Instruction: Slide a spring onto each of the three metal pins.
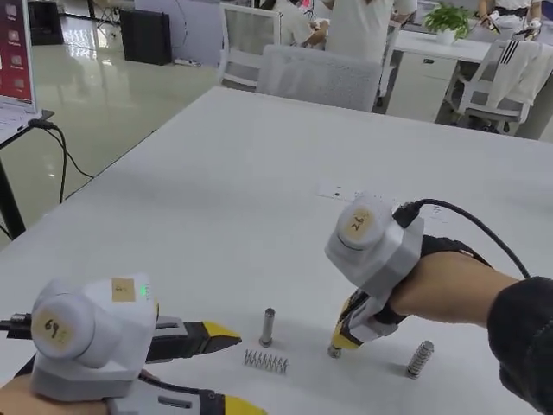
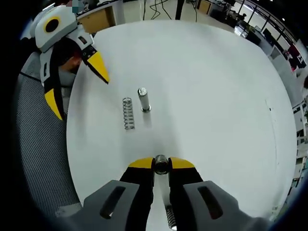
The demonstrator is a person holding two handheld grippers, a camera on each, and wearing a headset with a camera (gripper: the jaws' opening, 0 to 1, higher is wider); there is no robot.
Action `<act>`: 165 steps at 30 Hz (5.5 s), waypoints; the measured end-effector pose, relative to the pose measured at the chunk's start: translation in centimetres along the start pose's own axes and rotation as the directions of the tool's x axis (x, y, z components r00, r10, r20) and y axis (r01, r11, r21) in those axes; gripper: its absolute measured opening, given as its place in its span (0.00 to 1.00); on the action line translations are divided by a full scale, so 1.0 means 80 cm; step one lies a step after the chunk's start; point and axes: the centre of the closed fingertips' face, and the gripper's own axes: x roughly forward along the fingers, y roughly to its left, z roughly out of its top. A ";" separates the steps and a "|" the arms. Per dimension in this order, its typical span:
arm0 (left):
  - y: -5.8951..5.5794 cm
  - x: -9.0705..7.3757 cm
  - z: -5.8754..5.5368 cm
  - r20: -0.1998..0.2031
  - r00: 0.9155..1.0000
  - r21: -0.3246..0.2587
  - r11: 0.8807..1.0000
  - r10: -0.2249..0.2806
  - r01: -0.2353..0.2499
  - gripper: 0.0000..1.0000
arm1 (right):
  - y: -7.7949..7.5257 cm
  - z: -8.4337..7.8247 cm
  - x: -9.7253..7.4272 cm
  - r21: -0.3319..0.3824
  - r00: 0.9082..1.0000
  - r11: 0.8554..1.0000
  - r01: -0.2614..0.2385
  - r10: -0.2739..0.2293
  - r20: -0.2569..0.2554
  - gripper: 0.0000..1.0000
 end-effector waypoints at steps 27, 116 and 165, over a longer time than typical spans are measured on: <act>0.001 0.001 0.000 0.001 1.000 -0.001 1.000 0.002 -0.002 0.46 | 0.003 0.000 0.004 -0.016 1.000 1.000 0.000 0.000 -0.002 0.16; -0.008 -0.003 0.017 0.013 1.000 0.121 0.992 -0.022 0.020 0.16 | 0.121 0.064 -0.048 -0.292 0.986 0.942 -0.163 0.169 -0.006 0.08; -0.016 -0.003 0.018 0.010 0.999 0.149 0.988 -0.044 0.042 0.02 | 0.144 0.123 -0.085 -0.396 0.981 0.911 -0.120 0.171 0.096 0.10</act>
